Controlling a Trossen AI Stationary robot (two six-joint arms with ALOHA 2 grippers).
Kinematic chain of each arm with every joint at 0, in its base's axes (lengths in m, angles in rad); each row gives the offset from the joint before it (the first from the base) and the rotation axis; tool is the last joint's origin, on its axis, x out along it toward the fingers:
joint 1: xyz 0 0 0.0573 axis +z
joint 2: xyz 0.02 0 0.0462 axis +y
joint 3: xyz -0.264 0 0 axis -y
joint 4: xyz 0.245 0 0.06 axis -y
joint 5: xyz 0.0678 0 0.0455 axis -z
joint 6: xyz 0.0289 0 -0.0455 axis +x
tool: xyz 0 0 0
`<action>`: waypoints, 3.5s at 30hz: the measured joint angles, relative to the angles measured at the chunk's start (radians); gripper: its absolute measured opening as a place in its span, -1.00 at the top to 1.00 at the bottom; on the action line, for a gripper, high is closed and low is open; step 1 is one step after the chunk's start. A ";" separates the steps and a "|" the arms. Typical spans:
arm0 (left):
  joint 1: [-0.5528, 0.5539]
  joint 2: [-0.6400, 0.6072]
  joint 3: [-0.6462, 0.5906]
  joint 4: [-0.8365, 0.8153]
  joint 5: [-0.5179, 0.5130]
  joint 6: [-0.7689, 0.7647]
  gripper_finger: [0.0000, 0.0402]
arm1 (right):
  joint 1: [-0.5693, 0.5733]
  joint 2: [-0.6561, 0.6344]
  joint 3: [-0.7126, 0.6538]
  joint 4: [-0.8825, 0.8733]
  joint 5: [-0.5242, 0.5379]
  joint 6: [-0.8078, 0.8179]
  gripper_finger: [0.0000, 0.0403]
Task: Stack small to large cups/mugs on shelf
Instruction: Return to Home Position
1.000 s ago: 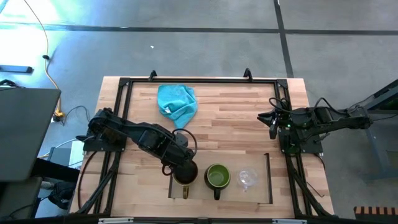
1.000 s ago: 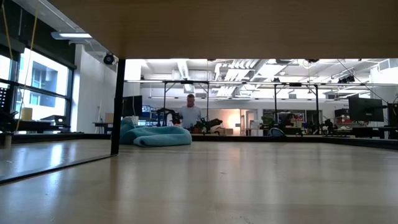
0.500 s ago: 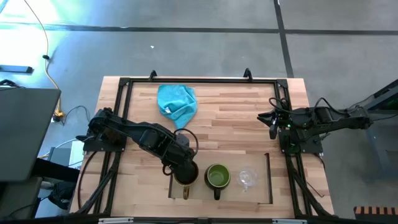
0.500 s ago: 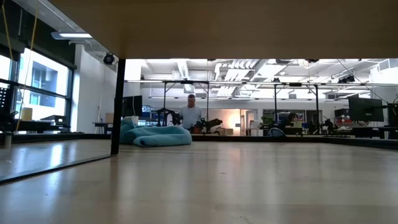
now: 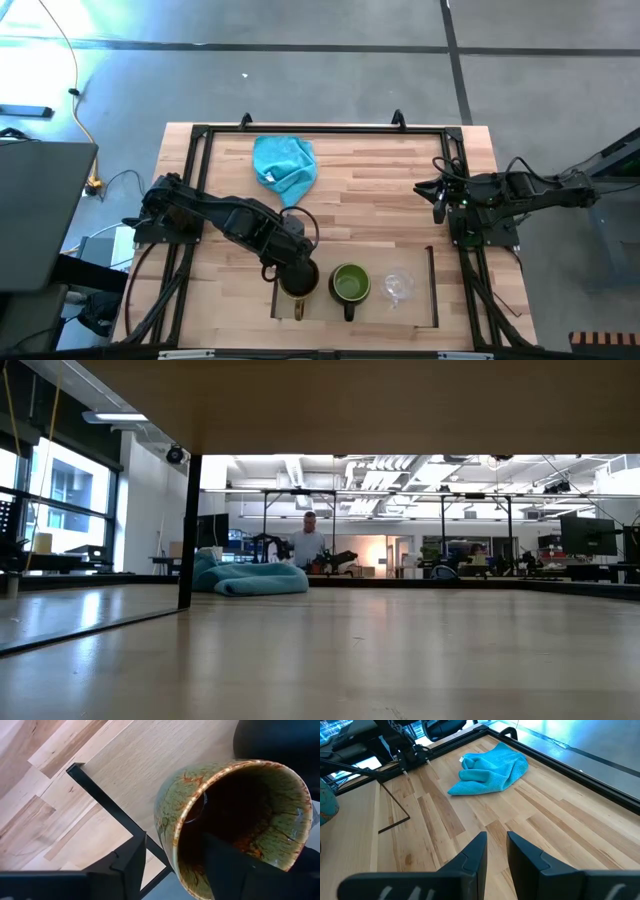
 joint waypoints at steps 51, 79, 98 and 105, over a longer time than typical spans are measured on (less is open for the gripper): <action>0.001 -0.135 0.000 -0.018 -0.115 -0.019 0.00 | 0.000 0.000 0.000 0.001 -0.010 0.037 0.68; 0.001 -0.298 0.000 -0.002 -0.550 0.382 0.00 | 0.000 0.000 0.000 0.139 -0.052 0.045 0.68; 0.000 -0.336 0.000 0.057 -1.052 0.926 0.00 | 0.000 0.000 0.000 0.178 -0.043 0.045 0.68; -0.033 -0.449 0.000 0.135 -1.161 0.900 0.00 | 0.000 0.000 0.000 0.155 -0.059 0.045 0.68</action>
